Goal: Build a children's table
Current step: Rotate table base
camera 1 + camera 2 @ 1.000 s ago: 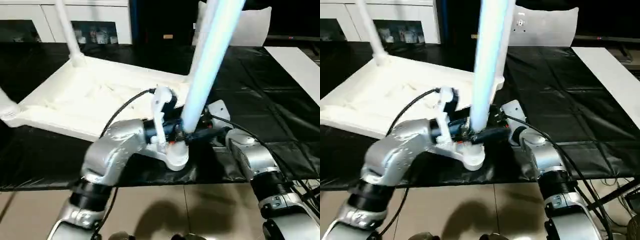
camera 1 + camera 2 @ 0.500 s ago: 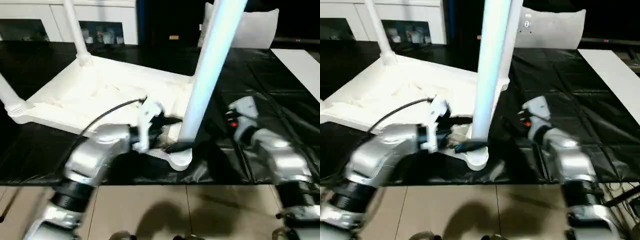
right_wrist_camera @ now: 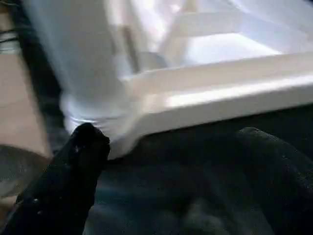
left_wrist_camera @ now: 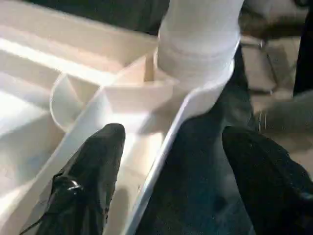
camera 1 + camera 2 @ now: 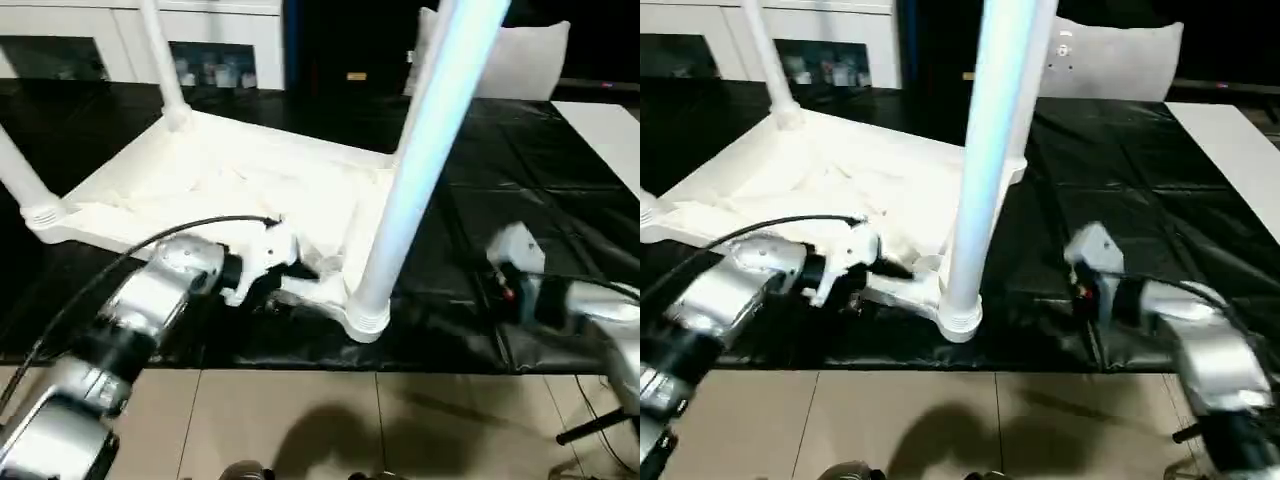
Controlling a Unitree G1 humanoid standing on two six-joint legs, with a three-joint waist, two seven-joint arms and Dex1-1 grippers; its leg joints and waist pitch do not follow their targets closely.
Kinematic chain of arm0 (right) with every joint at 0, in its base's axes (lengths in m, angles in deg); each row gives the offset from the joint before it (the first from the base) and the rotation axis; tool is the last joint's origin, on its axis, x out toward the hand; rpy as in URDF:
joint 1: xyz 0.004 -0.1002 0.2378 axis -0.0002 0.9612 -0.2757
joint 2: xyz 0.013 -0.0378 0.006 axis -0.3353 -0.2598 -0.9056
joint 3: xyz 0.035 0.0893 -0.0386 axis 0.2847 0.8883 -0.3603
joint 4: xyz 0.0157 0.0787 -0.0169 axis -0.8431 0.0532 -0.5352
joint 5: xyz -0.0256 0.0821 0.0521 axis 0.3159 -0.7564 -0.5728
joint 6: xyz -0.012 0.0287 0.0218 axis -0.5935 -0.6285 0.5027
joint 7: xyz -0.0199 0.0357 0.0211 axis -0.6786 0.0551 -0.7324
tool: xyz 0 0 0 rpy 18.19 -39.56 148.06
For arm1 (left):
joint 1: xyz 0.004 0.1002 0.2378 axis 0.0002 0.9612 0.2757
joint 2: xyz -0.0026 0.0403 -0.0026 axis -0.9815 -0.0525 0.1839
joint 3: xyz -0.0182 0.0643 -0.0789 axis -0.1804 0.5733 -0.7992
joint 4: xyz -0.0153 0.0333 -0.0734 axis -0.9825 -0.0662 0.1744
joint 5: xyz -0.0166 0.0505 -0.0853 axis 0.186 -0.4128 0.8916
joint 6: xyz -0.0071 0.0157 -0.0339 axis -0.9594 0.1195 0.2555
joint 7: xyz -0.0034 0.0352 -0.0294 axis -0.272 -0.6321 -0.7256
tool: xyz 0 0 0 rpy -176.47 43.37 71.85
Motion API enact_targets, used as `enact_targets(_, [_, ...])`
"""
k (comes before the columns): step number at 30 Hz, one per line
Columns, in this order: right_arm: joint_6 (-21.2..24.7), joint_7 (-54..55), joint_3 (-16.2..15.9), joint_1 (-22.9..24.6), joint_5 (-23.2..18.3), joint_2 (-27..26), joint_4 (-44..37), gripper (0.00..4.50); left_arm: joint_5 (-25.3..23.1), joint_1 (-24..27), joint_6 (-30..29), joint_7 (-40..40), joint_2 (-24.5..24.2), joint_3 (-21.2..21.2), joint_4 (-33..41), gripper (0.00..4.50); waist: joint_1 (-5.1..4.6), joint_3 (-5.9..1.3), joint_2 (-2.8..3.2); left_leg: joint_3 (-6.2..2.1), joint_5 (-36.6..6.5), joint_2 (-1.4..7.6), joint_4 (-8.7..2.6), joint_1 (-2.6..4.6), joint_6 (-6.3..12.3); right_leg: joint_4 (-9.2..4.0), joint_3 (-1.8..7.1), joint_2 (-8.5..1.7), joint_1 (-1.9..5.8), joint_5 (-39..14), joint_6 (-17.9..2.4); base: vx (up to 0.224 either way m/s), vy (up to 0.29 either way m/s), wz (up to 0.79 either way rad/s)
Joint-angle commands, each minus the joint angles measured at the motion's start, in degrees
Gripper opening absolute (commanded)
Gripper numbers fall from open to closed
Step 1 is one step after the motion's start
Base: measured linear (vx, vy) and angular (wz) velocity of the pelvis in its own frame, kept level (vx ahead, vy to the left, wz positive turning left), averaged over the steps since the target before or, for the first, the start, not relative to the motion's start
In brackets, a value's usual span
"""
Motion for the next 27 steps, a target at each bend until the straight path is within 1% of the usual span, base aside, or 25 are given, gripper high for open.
enact_targets(1, [2.10, -2.40, -0.45, 0.45, -1.69, 1.54, -2.82, 4.50, -2.00, -2.11, 3.41, -1.12, 0.84, 1.04, -4.20, 3.22, 0.47, -4.90, -0.04, -2.80, -2.52, 6.27, -3.84, -0.05, 6.49, -5.17, 5.50, -8.23, 3.99, -11.87, -4.65, 0.000, 0.000, 0.00])
enact_targets(2, [2.46, -3.09, -0.75, 0.55, -1.96, 2.04, -3.40, 4.50, -2.56, -3.03, 4.52, -1.34, 1.32, 1.29, -6.32, 3.16, 0.53, -5.03, 0.24, -2.82, -2.43, 6.33, -3.75, 0.03, 6.29, -5.19, 5.44, -8.20, 3.88, -11.61, -4.68, 0.000, 0.000, 0.00])
enact_targets(3, [2.58, -3.44, -0.88, 0.58, -2.07, 2.29, -3.60, 4.50, -2.88, -3.52, 5.10, -1.40, 1.60, 1.42, -7.44, 3.03, 0.55, -4.97, 0.22, -2.82, -2.56, 6.24, -3.75, 0.02, 6.41, -5.34, 5.41, -8.11, 3.86, -11.66, -4.55, 0.000, 0.000, 0.00])
enact_targets(4, [2.79, -3.72, -1.01, 0.60, -2.18, 2.50, -3.80, 4.50, -3.37, -3.99, 5.59, -1.43, 1.77, 1.71, -8.56, 2.90, 0.65, -5.06, 0.09, -2.83, -2.71, 6.22, -3.73, -0.08, 6.15, -5.24, 5.45, -8.33, 4.00, -11.62, -4.54, 0.000, 0.000, 0.00])
enact_targets(5, [3.31, -4.34, -1.15, 0.84, -2.42, 3.07, -4.52, 4.50, -4.84, -5.28, 8.02, -1.36, 2.33, 2.34, -12.00, 2.78, 0.70, -5.13, 0.13, -2.84, -2.76, 6.19, -3.72, -0.17, 5.83, -5.28, 5.42, -8.42, 4.11, -11.84, -4.49, 0.000, 0.000, 0.00])
enact_targets(6, [3.44, -4.49, -1.14, 0.96, -2.50, 3.25, -4.79, 4.50, -5.35, -5.80, 8.83, -1.18, 2.61, 2.51, -13.33, 2.78, 0.75, -5.14, 0.05, -2.74, -2.53, 5.99, -3.64, -0.19, 5.87, -5.33, 5.39, -8.25, 4.16, -12.03, -3.76, 0.000, 0.000, 0.00])
enact_targets(7, [3.72, -4.56, -1.08, 1.09, -2.71, 3.47, -5.18, 4.50, -5.67, -6.43, 9.69, -1.01, 3.04, 2.48, -14.92, 2.70, 0.77, -5.18, -0.02, -2.70, -2.32, 5.88, -3.61, -0.27, 5.93, -5.37, 5.35, -8.18, 4.15, -12.06, -3.47, 0.000, 0.000, 0.00])
enact_targets(8, [3.99, -4.66, -1.06, 1.19, -2.92, 3.65, -5.47, 4.50, -5.79, -6.85, 10.15, -0.77, 3.37, 2.39, -15.95, 2.48, 0.86, -5.16, 0.04, -2.68, -2.34, 5.85, -3.59, -0.23, 6.00, -5.52, 5.32, -8.18, 4.09, -12.41, -3.07, 0.000, 0.000, 0.00])
enact_targets(9, [4.18, -4.84, -1.09, 1.27, -3.09, 3.84, -5.70, 4.50, -5.84, -7.22, 10.38, -0.72, 3.63, 2.33, -16.79, 2.48, 0.98, -5.31, 0.11, -2.73, -2.29, 6.00, -3.58, -0.19, 5.87, -5.47, 5.26, -8.25, 4.14, -12.37, -2.87, 0.000, 0.000, 0.00])
enact_targets(10, [4.53, -5.00, -1.05, 1.36, -3.22, 3.98, -6.02, 4.50, -6.06, -7.73, 11.11, -0.80, 3.97, 2.24, -18.13, 2.34, 1.11, -5.35, 0.14, -2.88, -1.87, 6.30, -3.64, -0.20, 5.82, -5.28, 5.25, -8.34, 4.05, -11.38, -3.21, 0.000, 0.000, 0.00])
enact_targets(11, [4.73, -5.13, -1.03, 1.42, -3.29, 4.05, -6.18, 4.50, -6.40, -8.14, 11.70, -0.69, 4.19, 2.29, -19.19, 2.34, 1.21, -5.37, 0.37, -2.91, -1.82, 6.31, -3.61, -0.17, 5.85, -5.22, 5.24, -8.30, 4.00, -10.92, -3.37, 0.000, 0.000, 0.00])
enact_targets(12, [4.84, -5.16, -1.01, 1.44, -3.32, 4.08, -6.26, 4.50, -6.56, -8.35, 12.09, -0.71, 4.33, 2.26, -19.79, 2.34, 1.23, -5.37, 0.27, -2.87, -1.72, 6.29, -3.58, -0.19, 5.96, -5.20, 5.25, -8.22, 3.98, -10.46, -3.41, 0.000, 0.000, 0.00])
enact_targets(13, [5.25, -5.33, -0.99, 1.50, -3.50, 4.19, -6.50, 4.50, -7.13, -9.20, 13.50, -0.92, 4.86, 2.15, -22.10, 2.03, 1.41, -5.37, 0.21, -2.89, -1.70, 6.29, -3.58, -0.20, 6.04, -5.13, 5.25, -8.27, 3.99, -9.92, -3.53, 0.000, 0.000, 0.00])
enact_targets(15, [5.59, -5.47, -1.06, 1.54, -3.79, 4.31, -6.61, 4.50, -7.40, -10.01, 14.60, -1.30, 5.41, 1.88, -24.13, 1.94, 1.77, -5.38, 0.28, -2.78, -1.97, 6.25, -3.57, -0.13, 5.89, -5.28, 5.32, -8.48, 4.03, -10.27, -3.31, 0.000, 0.000, 0.00])
enact_targets(16, [5.82, -5.56, -1.10, 1.61, -3.92, 4.33, -6.70, 4.50, -7.54, -10.57, 15.30, -1.51, 5.80, 1.59, -25.43, 1.87, 2.02, -5.40, 0.22, -2.79, -1.59, 6.33, -3.61, -0.12, 6.00, -5.10, 5.26, -8.30, 3.98, -9.82, -3.32, 0.000, 0.000, 0.00])
enact_targets(17, [5.83, -5.59, -1.13, 1.63, -3.93, 4.33, -6.69, 4.50, -7.59, -10.73, 15.48, -1.55, 5.89, 1.53, -25.75, 1.74, 2.07, -5.40, 0.22, -2.79, -1.63, 6.37, -3.60, -0.10, 6.13, -5.10, 5.24, -8.29, 3.94, -9.79, -3.30, 0.000, 0.000, 0.00])
enact_targets(18, [5.79, -5.62, -1.19, 1.69, -3.89, 4.32, -6.65, 4.50, -7.66, -10.93, 15.69, -1.58, 5.98, 1.46, -26.11, 1.60, 2.22, -5.48, 0.36, -2.85, -1.76, 6.45, -3.57, -0.09, 6.00, -5.06, 5.28, -8.52, 3.96, -9.70, -3.36, 0.000, 0.000, 0.00])
enact_targets(20, [5.77, -5.63, -1.27, 1.75, -3.88, 4.33, -6.60, 4.50, -7.91, -11.33, 16.30, -1.70, 6.20, 1.28, -27.09, 1.47, 2.25, -5.39, 0.41, -2.86, -1.85, 6.53, -3.64, -0.09, 5.88, -4.99, 5.28, -8.55, 3.90, -9.60, -3.62, 0.000, 0.000, 0.00])
enact_targets(21, [5.78, -5.69, -1.36, 1.88, -3.89, 4.36, -6.55, 4.50, -8.19, -11.79, 16.79, -2.18, 6.43, 1.19, -28.19, 1.40, 2.38, -5.30, 0.47, -2.69, -1.95, 6.16, -3.59, -0.19, 5.91, -5.20, 5.26, -8.46, 3.95, -10.29, -3.22, 0.000, 0.000, 0.00])
enact_targets(22, [5.72, -5.70, -1.42, 2.02, -3.84, 4.34, -6.50, 4.50, -8.42, -12.13, 16.97, -2.74, 6.58, 1.21, -29.04, 1.40, 2.40, -5.27, 0.44, -2.65, -1.99, 6.09, -3.61, -0.17, 6.01, -5.39, 5.20, -8.37, 3.94, -10.87, -2.89, 0.000, 0.000, 0.00])
enact_targets(23, [5.63, -5.70, -1.47, 2.13, -3.77, 4.29, -6.42, 4.50, -8.62, -12.26, 16.84, -3.14, 6.60, 1.37, -29.34, 1.15, 2.50, -5.33, 0.41, -2.64, -1.98, 6.05, -3.62, -0.18, 5.89, -5.43, 5.18, -8.36, 4.04, -11.64, -2.24, 0.000, 0.000, 0.00])
enact_targets(24, [5.60, -5.67, -1.52, 2.19, -3.73, 4.25, -6.41, 4.50, -8.75, -12.33, 16.76, -3.40, 6.57, 1.47, -29.49, 1.07, 2.59, -5.33, 0.55, -2.73, -1.89, 6.17, -3.66, -0.11, 5.80, -5.38, 5.18, -8.38, 3.96, -11.66, -2.13, 0.000, 0.000, 0.00])
enact_targets(25, [5.54, -5.68, -1.65, 2.33, -3.69, 4.17, -6.40, 4.50, -9.19, -12.61, 15.92, -3.97, 6.50, 1.72, -29.96, 1.04, 2.57, -5.37, 0.48, -2.91, -1.63, 6.48, -3.70, -0.19, 5.87, -5.16, 5.20, -8.43, 3.93, -10.77, -2.28, 0.000, 0.000, 0.00])
enact_targets(26, [5.49, -5.68, -1.75, 2.40, -3.64, 4.06, -6.35, 4.50, -9.49, -12.87, 14.51, -4.89, 6.31, 2.05, -30.09, 0.99, 2.47, -5.36, 0.33, -2.98, -1.57, 6.68, -3.79, -0.08, 6.06, -5.10, 5.27, -8.50, 3.84, -9.93, -2.55, 0.000, 0.000, 0.00])
enact_targets(27, [5.51, -5.72, -1.77, 2.43, -3.54, 3.94, -6.31, 4.50, -9.73, -13.17, 13.66, -5.67, 6.24, 2.25, -30.46, 0.88, 2.41, -5.42, 0.41, -2.99, -1.27, 6.59, -3.72, -0.27, 6.05, -4.83, 5.26, -8.70, 4.03, -9.06, -3.02, 0.000, 0.000, 0.00])
